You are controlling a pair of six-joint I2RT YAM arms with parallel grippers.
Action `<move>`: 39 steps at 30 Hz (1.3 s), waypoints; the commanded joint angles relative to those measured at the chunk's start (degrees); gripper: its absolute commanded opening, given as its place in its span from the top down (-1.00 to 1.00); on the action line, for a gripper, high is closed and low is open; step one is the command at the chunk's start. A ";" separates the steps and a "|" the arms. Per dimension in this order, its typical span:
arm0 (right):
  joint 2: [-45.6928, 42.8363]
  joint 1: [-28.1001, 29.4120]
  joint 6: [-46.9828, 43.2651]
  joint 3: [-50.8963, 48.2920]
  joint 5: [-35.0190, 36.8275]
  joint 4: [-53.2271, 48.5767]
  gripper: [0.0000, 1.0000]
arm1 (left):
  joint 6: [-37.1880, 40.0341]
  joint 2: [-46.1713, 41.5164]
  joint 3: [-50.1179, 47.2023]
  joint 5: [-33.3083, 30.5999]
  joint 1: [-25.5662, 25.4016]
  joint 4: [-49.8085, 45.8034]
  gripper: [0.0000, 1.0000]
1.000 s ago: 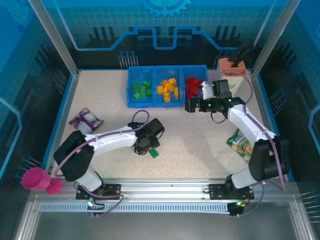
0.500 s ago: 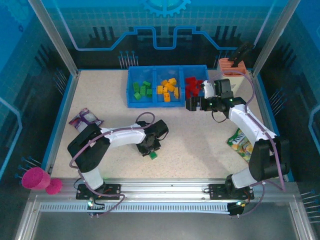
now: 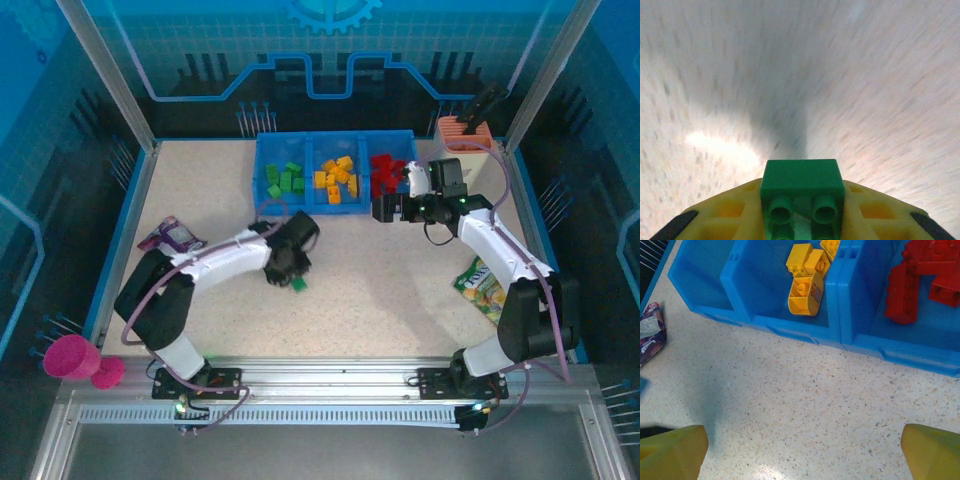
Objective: Sort the legos into containers by color
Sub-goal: Pick up the lego from the middle-left of the table, then place the lego in the container.
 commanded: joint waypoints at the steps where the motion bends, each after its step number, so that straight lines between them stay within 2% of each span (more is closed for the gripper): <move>1: -0.57 -0.10 -1.05 -1.27 -1.33 0.04 -1.00 | 12.02 -1.55 9.25 -5.27 6.64 -1.80 0.45; 8: -0.63 1.42 -2.65 -0.48 -0.43 -0.35 -1.00 | 24.87 6.87 26.72 -7.52 15.86 -0.06 0.47; 12: -0.78 1.65 -3.48 0.86 1.41 -0.88 -1.00 | 30.07 14.60 36.47 -9.95 18.08 2.73 0.47; 16: -0.49 1.67 -3.96 1.41 2.22 -1.21 -1.00 | 30.23 23.68 44.24 -9.45 20.08 4.77 0.47; 21: 0.53 1.50 -4.66 2.14 3.70 -1.70 -1.00 | 30.10 36.49 56.08 -9.55 20.32 2.19 0.44; 27: 2.02 1.67 -5.09 5.84 4.97 -3.68 -1.00 | 29.96 43.90 66.61 -8.32 20.16 -0.22 0.39; 31: 2.64 2.17 -5.57 8.23 6.13 -5.52 -1.00 | 31.14 44.43 67.42 -8.02 20.15 0.11 0.24; 34: 2.33 2.99 -5.38 9.31 7.76 -6.78 -1.00 | 32.83 44.35 66.76 -8.58 20.15 -0.33 0.02; 39: 0.77 4.02 -5.06 9.67 9.91 -8.24 -1.00 | 34.76 42.76 64.93 -8.04 20.32 0.80 -0.05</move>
